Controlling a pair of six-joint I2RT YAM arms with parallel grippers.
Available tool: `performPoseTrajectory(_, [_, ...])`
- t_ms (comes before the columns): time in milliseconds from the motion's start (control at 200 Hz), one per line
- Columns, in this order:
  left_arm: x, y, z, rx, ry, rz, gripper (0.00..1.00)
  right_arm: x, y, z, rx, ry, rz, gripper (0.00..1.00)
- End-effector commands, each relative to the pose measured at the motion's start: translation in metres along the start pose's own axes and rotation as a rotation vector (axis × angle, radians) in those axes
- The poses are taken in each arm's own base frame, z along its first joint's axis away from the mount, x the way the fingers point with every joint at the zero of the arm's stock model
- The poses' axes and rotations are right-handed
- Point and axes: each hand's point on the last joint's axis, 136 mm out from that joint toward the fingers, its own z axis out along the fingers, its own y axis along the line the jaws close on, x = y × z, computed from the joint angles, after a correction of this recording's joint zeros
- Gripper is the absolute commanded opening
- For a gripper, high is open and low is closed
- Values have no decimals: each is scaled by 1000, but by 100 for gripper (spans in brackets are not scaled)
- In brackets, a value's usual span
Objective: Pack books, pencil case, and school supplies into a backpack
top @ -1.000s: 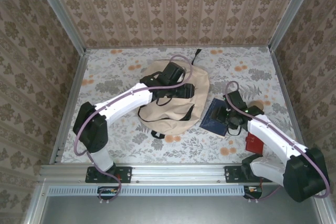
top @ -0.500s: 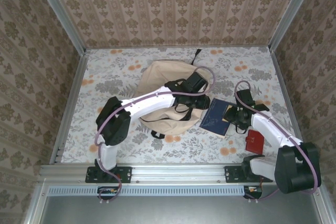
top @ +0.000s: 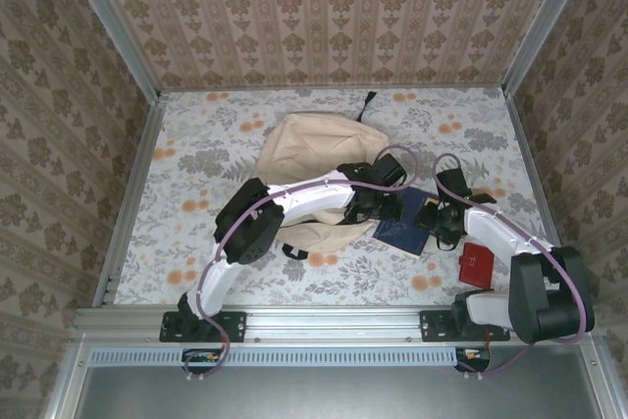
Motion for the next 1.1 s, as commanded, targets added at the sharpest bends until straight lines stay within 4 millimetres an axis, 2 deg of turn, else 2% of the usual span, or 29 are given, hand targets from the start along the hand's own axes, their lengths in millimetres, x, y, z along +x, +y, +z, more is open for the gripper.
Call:
performPoseTrajectory(0, [2, 5, 3, -51, 17, -44, 39, 4, 0, 5, -13, 22, -13, 52])
performPoseTrajectory(115, [6, 14, 8, -87, 26, -58, 42, 5, 3, 7, -26, 33, -14, 52])
performPoseTrajectory(340, [16, 17, 22, -89, 77, -101, 41, 8, 9, 6, -55, 59, -25, 49])
performPoseTrajectory(450, [14, 15, 23, -88, 78, -115, 41, 8, 10, 5, -58, 63, -30, 49])
performPoseTrajectory(650, [19, 11, 31, -47, 102, -137, 29, 7, 19, -6, -96, 66, -43, 44])
performPoseTrajectory(865, [18, 9, 33, -40, 99, -138, 25, 3, 14, -27, -48, 19, -73, 36])
performPoseTrajectory(1095, [16, 13, 32, -24, 93, -139, 22, 3, 22, -31, -80, 23, -83, 26])
